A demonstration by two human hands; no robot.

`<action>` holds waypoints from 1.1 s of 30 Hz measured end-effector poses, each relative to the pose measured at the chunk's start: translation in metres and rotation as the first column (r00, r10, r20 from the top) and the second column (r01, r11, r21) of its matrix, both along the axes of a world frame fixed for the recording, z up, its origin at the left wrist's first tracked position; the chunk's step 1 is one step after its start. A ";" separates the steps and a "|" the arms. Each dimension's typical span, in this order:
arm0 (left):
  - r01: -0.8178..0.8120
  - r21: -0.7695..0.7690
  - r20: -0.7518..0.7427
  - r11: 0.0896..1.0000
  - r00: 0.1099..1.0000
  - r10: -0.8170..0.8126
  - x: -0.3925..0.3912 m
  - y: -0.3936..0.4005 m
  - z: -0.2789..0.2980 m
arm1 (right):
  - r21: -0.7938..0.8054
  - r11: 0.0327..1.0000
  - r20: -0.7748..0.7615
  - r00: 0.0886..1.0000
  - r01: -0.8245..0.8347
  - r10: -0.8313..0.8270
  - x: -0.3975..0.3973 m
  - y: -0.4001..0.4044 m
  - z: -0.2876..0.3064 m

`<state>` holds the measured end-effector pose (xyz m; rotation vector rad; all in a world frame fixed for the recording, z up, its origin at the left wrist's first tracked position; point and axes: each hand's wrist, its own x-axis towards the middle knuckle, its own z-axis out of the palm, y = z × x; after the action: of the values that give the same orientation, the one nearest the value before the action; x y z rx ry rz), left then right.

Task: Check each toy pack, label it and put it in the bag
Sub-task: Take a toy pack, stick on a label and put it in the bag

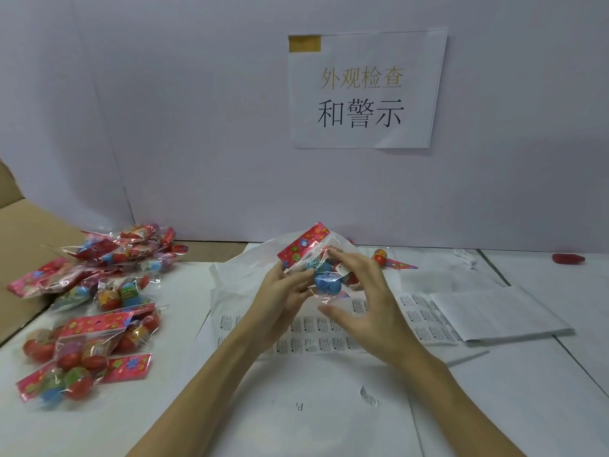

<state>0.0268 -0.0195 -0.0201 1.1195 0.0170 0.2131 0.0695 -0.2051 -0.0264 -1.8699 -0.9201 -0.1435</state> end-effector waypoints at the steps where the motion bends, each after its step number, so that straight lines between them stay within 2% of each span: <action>1: -0.010 0.024 -0.002 1.000 1.000 0.010 0.000 -0.001 0.000 | 0.030 0.999 -0.070 0.997 -0.038 0.040 -0.001 0.001 0.000; 3: -0.053 0.123 0.018 0.991 0.999 0.051 -0.001 0.000 -0.002 | 0.155 0.987 -0.274 0.958 -0.047 0.088 -0.002 0.002 0.001; 5: -0.113 0.293 0.058 0.949 0.993 0.100 -0.004 -0.002 -0.002 | 0.255 0.966 -0.446 0.891 0.038 0.083 0.003 0.002 0.003; 7: -0.216 0.516 0.129 0.829 0.976 0.174 -0.005 -0.007 -0.002 | 0.246 0.963 -0.551 0.834 0.112 0.044 0.010 -0.003 0.005; 10: -0.471 0.756 0.348 0.455 0.877 0.330 -0.003 -0.007 -0.005 | 0.262 0.949 -0.698 0.713 0.177 0.059 0.017 -0.016 0.009; 12: -0.587 0.802 0.507 0.115 0.769 0.389 -0.002 0.004 -0.007 | 0.378 0.889 -0.797 0.580 0.260 0.170 0.023 -0.030 0.019; 13: -0.586 0.808 0.559 -0.064 0.727 0.400 -0.002 0.013 -0.010 | 0.445 0.838 -0.819 0.522 0.316 0.238 0.027 -0.037 0.025; 14: -0.540 0.820 0.566 -0.192 0.709 0.422 -0.001 0.023 -0.013 | 0.506 0.773 -0.825 0.478 0.382 0.303 0.031 -0.046 0.032; 15: -0.462 0.848 0.529 -0.258 0.717 0.455 0.000 0.033 -0.017 | 0.571 0.689 -0.810 0.446 0.446 0.381 0.034 -0.058 0.038; 16: -0.367 0.889 0.457 -0.272 0.741 0.493 0.000 0.041 -0.022 | 0.651 0.573 -0.759 0.437 0.499 0.482 0.037 -0.071 0.044; 17: -0.276 0.928 0.369 -0.250 0.770 0.520 0.001 0.048 -0.028 | 0.749 0.405 -0.650 0.465 0.524 0.601 0.040 -0.086 0.048; 18: -0.204 0.958 0.281 -0.199 0.800 0.531 0.003 0.051 -0.033 | 0.843 0.185 -0.470 0.526 0.505 0.709 0.043 -0.102 0.051; 19: -0.158 0.978 0.205 -0.134 0.826 0.524 0.007 0.050 -0.037 | 0.891 -0.051 -0.253 0.589 0.450 0.768 0.046 -0.119 0.051; 20: -0.126 0.989 0.146 -0.074 0.851 0.504 0.009 0.046 -0.037 | 0.892 -0.236 -0.065 0.625 0.386 0.778 0.047 -0.134 0.049; 21: -0.108 0.993 0.116 -0.044 0.871 0.477 0.011 0.039 -0.037 | 0.885 -0.328 0.046 0.640 0.330 0.767 0.048 -0.146 0.047; 22: -0.114 0.992 0.126 -0.055 0.891 0.436 0.012 0.032 -0.037 | 0.891 -0.346 0.082 0.646 0.294 0.759 0.049 -0.154 0.044; 23: -0.138 0.987 0.159 -0.083 0.913 0.375 0.013 0.024 -0.037 | 0.903 -0.323 0.069 0.646 0.283 0.760 0.051 -0.159 0.041; 25: -0.158 0.982 0.179 -0.100 0.948 0.264 0.008 0.013 -0.033 | 0.926 -0.184 -0.062 0.612 0.331 0.789 0.055 -0.153 0.037; 26: -0.155 0.985 0.169 -0.077 0.958 0.232 0.006 0.008 -0.030 | 0.933 -0.062 -0.173 0.591 0.355 0.788 0.057 -0.145 0.036; 27: -0.156 0.987 0.162 -0.048 0.964 0.210 0.004 0.004 -0.028 | 0.926 0.106 -0.313 0.576 0.363 0.756 0.058 -0.134 0.035; 28: -0.159 0.987 0.161 -0.028 0.967 0.198 0.001 0.002 -0.025 | 0.884 0.319 -0.466 0.577 0.343 0.671 0.058 -0.117 0.035; 29: -0.171 0.985 0.171 -0.017 0.970 0.175 0.001 -0.003 -0.024 | 0.783 0.551 -0.592 0.622 0.290 0.513 0.055 -0.106 0.034; 30: -0.181 0.983 0.183 -0.027 0.970 0.158 -0.002 -0.005 -0.023 | 0.619 0.755 -0.636 0.702 0.216 0.321 0.053 -0.092 0.031; 31: -0.192 0.980 0.196 -0.043 0.970 0.144 -0.004 -0.006 -0.023 | 0.422 0.894 -0.589 0.795 0.148 0.146 0.049 -0.081 0.026; 32: -0.199 0.978 0.205 -0.055 0.969 0.135 -0.006 -0.006 -0.023 | 0.216 0.971 -0.483 0.876 0.107 0.010 0.045 -0.072 0.020; 33: -0.208 0.977 0.213 -0.056 0.969 0.126 -0.007 -0.005 -0.022 | 0.019 0.995 -0.376 0.923 0.100 -0.086 0.042 -0.065 0.013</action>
<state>0.0198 -0.0245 -0.0419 2.7121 -0.0739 0.5423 0.1110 -0.2699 -0.0130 -1.8221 -0.5610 0.1363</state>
